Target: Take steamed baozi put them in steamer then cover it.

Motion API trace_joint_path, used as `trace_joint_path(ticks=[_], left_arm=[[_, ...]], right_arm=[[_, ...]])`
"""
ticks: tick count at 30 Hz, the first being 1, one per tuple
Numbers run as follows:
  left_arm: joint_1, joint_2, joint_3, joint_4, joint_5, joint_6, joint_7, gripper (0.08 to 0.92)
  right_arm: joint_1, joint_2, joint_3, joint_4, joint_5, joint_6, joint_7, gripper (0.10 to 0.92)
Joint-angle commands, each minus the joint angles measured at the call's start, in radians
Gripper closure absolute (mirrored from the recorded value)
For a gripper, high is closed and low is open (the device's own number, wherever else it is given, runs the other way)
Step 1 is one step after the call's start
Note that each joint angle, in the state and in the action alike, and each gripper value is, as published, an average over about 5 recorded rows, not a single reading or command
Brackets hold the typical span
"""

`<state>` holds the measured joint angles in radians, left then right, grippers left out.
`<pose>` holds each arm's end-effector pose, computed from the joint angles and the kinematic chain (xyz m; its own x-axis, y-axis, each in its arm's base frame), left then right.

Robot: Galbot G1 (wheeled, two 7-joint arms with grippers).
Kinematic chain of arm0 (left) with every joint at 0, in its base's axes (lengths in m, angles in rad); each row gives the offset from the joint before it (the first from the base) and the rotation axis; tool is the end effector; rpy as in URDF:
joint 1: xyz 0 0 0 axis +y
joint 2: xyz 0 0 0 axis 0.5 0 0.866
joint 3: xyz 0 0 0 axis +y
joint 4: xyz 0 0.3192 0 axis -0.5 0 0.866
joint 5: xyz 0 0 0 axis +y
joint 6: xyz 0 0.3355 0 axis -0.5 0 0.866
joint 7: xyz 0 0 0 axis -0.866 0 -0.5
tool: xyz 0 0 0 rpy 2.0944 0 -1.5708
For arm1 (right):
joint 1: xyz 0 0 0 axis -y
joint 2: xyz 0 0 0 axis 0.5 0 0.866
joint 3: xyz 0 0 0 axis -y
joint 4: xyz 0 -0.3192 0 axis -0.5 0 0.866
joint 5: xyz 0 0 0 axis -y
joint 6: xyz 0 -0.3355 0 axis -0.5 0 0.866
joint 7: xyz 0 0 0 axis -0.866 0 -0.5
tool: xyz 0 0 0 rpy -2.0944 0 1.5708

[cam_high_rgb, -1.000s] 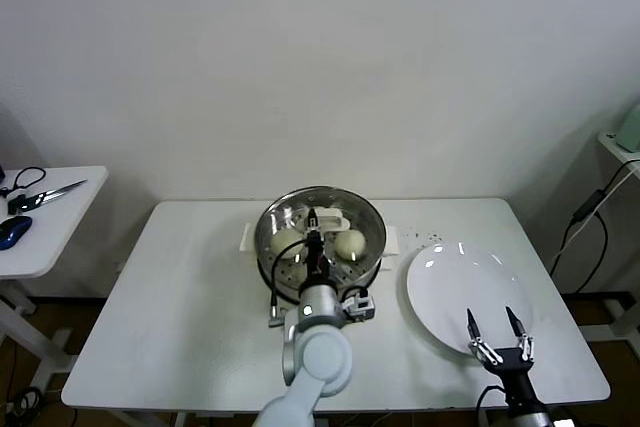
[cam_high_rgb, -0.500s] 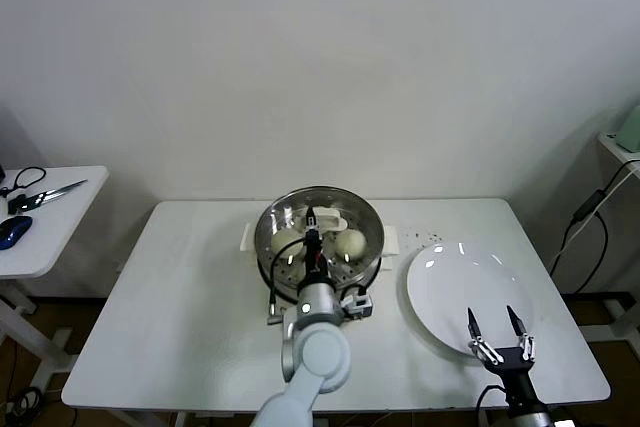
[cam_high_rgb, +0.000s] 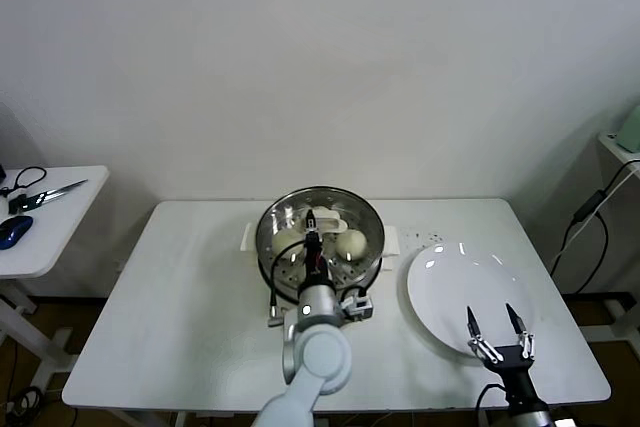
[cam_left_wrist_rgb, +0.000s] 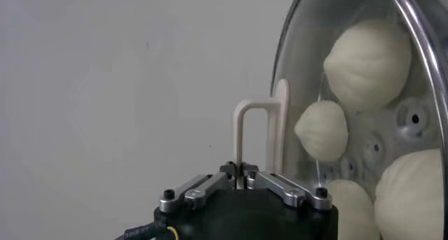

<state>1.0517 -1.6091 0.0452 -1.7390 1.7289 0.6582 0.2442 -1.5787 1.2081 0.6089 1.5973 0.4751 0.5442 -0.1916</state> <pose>0.2775 -0.1881 -0.2573 -0.9942 -0.1046 0.0233 0.0213 0.0196 0.9996 0.1462 -0.1368 -0.4107 -0.9941 -0.0745 -0.0790 -0.0787 0.9956 0.0508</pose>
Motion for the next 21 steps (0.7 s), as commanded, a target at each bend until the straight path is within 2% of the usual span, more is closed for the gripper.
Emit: trace_joint_path(ticks=[1,4,10,16,21], left_arm=[[0.003,-0.049,-0.006,0.006,0.010,-0.002,-0.002,0.847],[0.001,-0.049,-0.002,0.002,-0.003,-0.002,0.000,0.793],[0.002,-0.049,0.015,-0.022,-0.047,-0.002,0.008,0.622],[0.030,-0.049,0.037,-0.100,-0.090,-0.015,0.010,0.449],[0.073,0.008,0.028,-0.197,-0.131,-0.020,0.010,0.302]], right_arm=[[-0.001,0.001,0.001,0.004,-0.001,-0.003,-0.001,0.203],[-0.003,0.000,0.001,0.007,-0.001,-0.007,0.000,0.203],[-0.003,0.000,0.001,0.015,0.000,-0.021,0.001,0.203],[-0.001,0.001,-0.002,0.022,0.033,-0.028,0.023,0.203],[-0.009,-0.005,-0.007,0.041,0.049,-0.047,0.063,0.203]])
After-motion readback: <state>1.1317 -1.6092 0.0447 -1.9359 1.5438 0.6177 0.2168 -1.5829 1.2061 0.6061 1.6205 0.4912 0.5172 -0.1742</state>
